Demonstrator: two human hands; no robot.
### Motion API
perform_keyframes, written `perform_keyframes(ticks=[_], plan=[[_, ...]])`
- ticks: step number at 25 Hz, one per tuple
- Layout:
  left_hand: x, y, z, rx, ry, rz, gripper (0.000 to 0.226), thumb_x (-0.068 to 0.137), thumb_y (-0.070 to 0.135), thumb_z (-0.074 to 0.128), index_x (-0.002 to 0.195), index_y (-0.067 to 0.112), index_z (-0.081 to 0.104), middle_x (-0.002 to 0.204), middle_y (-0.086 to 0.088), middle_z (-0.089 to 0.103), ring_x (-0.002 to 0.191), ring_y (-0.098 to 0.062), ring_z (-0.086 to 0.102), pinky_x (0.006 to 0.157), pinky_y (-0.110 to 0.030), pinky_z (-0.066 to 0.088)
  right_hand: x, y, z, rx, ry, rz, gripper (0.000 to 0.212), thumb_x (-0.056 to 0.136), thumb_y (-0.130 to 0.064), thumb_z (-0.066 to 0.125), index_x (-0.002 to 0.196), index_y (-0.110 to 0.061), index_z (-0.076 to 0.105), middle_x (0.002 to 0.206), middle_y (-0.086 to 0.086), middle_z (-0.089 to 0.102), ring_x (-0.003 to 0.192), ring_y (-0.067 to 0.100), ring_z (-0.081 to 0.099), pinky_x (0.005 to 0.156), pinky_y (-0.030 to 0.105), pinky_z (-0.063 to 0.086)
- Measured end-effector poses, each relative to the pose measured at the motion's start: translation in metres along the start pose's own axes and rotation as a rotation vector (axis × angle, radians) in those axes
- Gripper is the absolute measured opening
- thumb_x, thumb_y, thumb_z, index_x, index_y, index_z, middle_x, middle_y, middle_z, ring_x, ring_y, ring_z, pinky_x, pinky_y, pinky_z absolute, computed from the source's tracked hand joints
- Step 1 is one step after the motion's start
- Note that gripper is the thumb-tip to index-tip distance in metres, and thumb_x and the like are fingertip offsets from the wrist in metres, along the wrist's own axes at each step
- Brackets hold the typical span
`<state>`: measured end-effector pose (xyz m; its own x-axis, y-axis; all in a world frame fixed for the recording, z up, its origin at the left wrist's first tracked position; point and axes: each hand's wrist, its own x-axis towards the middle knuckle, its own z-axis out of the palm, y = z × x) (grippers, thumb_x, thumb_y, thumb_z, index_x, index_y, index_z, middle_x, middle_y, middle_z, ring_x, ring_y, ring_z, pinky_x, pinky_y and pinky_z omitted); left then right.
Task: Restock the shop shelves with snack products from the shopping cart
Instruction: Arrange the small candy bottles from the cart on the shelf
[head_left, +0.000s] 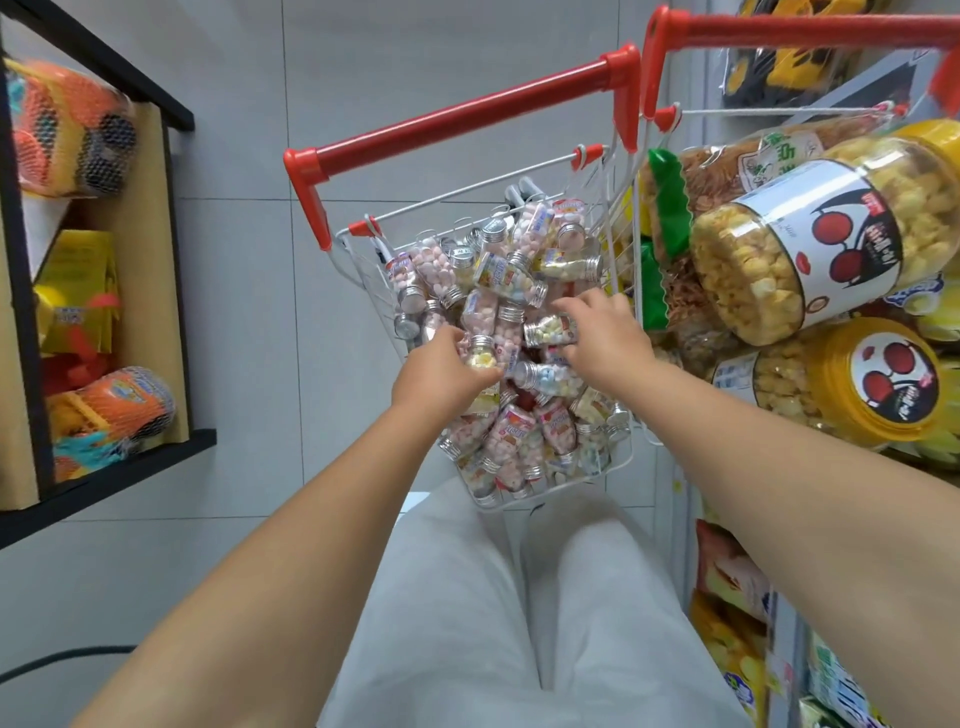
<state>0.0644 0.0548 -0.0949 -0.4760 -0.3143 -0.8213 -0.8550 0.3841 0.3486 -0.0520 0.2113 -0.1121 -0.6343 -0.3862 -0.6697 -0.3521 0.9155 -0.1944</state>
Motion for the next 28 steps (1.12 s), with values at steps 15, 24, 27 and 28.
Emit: perform_keyframes(ticks=[15,24,27,28], plan=[[-0.004,-0.005,-0.018,-0.649,-0.125,0.021,0.032,0.091,0.009,0.07,0.116,0.02,0.052,0.099,0.01,0.063,0.089,-0.007,0.063,0.08,-0.028,0.053,-0.019,0.01,-0.029,0.765,-0.035,0.196,0.052,0.086,-0.019,0.069,0.13,-0.02,0.041,0.132,0.003,0.046,0.109,0.017,0.049,0.081,0.028,0.039],[0.009,-0.019,0.006,-0.434,0.021,0.027,0.055,0.081,0.028,0.082,0.127,0.023,0.053,0.115,-0.003,0.064,0.102,-0.022,0.065,0.09,-0.043,0.057,0.016,-0.024,-0.019,0.87,0.01,0.234,0.077,0.086,-0.035,0.072,0.147,-0.011,0.032,0.149,0.005,0.039,0.123,0.021,0.048,0.094,0.034,0.043],[0.004,-0.022,0.013,-0.416,0.074,0.027,0.06,0.082,0.032,0.081,0.135,0.025,0.054,0.114,-0.002,0.065,0.099,-0.017,0.065,0.068,-0.023,0.053,0.022,-0.028,-0.015,0.984,0.024,0.276,0.075,0.087,-0.029,0.072,0.148,-0.01,0.031,0.153,0.004,0.037,0.132,0.023,0.043,0.091,0.028,0.035],[0.002,-0.021,0.015,-0.4,0.102,0.033,0.059,0.082,0.033,0.081,0.135,0.027,0.055,0.111,0.0,0.066,0.097,-0.016,0.065,0.061,-0.018,0.048,0.024,-0.028,-0.015,1.001,0.024,0.275,0.077,0.087,-0.026,0.072,0.149,-0.01,0.029,0.153,0.004,0.036,0.133,0.023,0.043,0.089,0.027,0.033]])
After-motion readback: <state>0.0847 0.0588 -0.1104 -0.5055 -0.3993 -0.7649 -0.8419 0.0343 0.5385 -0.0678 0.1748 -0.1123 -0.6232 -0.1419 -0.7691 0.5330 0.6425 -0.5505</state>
